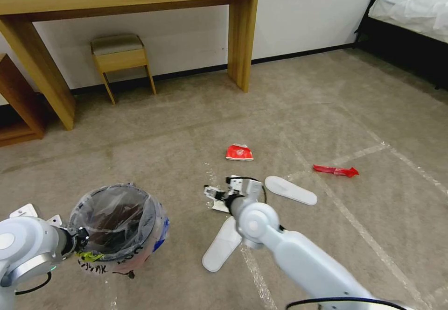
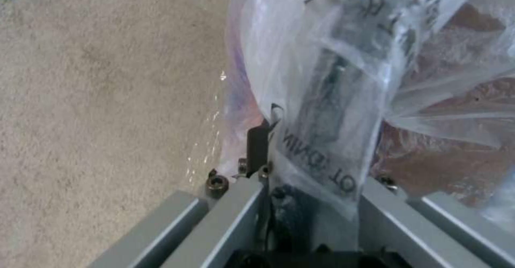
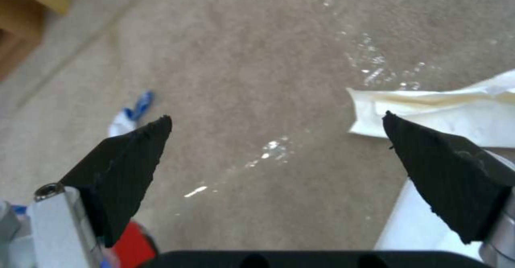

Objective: Pick up the trash bin and place the garbage on the floor into it.

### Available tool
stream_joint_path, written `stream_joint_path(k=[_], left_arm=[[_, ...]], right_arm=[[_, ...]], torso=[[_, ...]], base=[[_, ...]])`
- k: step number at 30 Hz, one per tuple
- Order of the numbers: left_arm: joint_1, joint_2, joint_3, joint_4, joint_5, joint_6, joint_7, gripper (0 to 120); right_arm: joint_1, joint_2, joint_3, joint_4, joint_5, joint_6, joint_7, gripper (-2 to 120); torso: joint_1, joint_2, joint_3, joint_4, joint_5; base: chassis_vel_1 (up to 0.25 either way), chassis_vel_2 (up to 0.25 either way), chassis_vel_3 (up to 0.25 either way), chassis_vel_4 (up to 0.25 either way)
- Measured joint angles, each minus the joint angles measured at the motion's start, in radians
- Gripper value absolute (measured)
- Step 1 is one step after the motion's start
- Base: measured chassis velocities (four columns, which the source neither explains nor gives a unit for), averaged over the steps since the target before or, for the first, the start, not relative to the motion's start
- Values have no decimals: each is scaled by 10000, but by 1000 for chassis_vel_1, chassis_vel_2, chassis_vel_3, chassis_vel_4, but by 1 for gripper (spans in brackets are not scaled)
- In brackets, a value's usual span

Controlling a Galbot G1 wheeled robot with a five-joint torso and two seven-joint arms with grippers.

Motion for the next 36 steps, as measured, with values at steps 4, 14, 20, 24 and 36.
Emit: stream_joint_path(k=[4,14,20,24,36], left_arm=[[110,-81,3,-78,71,0,-3,0],[204,-431,181,-165,406,82,132,0],[237,-455,197,-254,452,95,172,0],[235,-455,198,-311,450,95,173,0],[392,-637,177,-480,568,104,196,0]], right_arm=[[228,304,33,-193,360,-545,1436,100],[292,519,345,-933,864,-941,3601,100],[36,667,420,-1397,690,-1028,3604,100],[-5,704,422,-1518,653,-1071,3558,100],[-295,900,709,-2114,388,-1103,3211,100]], torso=[[-1,0,0,0,0],[-1,0,0,-1,2],[-1,0,-1,0,2],[-1,0,-1,0,3],[-1,0,-1,0,3]], base=[[0,0,0,0],[0,0,0,0],[0,0,0,0],[0,0,0,0],[0,0,0,0]])
